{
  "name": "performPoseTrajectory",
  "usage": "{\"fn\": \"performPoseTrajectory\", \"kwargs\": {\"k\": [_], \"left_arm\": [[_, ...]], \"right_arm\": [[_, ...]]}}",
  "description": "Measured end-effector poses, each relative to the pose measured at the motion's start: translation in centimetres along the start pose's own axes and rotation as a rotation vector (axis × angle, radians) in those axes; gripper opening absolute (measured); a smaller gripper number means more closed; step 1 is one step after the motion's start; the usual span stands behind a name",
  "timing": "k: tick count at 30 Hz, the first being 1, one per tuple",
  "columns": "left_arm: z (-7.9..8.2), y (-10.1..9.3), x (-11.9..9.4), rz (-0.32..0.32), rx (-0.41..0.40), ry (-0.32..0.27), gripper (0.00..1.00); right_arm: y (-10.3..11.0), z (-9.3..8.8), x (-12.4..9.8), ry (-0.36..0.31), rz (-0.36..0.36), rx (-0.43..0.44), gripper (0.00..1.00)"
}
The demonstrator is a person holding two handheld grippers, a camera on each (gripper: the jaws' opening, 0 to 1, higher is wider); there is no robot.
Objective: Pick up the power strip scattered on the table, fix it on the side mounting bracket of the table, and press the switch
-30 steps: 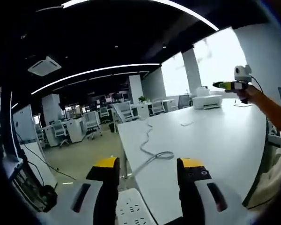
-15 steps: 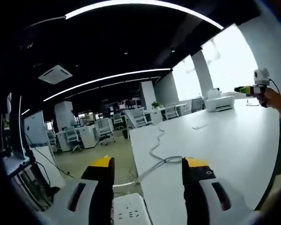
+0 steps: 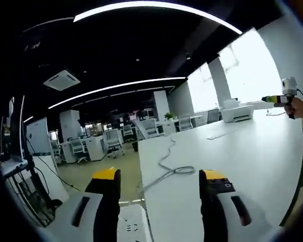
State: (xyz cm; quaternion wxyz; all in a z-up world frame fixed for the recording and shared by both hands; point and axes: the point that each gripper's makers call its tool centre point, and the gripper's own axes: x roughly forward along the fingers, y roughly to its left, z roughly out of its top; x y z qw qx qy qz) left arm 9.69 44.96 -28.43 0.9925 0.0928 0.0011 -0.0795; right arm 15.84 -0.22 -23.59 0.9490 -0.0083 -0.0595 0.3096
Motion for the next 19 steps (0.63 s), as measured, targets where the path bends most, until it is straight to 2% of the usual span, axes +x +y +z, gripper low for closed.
{"fn": "performPoseTrajectory", "kwargs": {"k": [6,13,19], "left_arm": [[-0.1,-1.1,0.2,-0.014,-0.017,-0.009,0.69],[-0.1,-1.9,-0.3,-0.015,-0.024,-0.020,0.68],[-0.5,-1.7,-0.6,-0.015,-0.038,-0.015,0.69]], "right_arm": [[0.0,-1.7,-0.7,0.008,-0.029,0.013,0.48],[-0.5,-1.3,-0.9,-0.016,-0.068,0.017,0.48],[-0.6,-1.4,-0.5,-0.008,-0.081,0.018,0.50]]}}
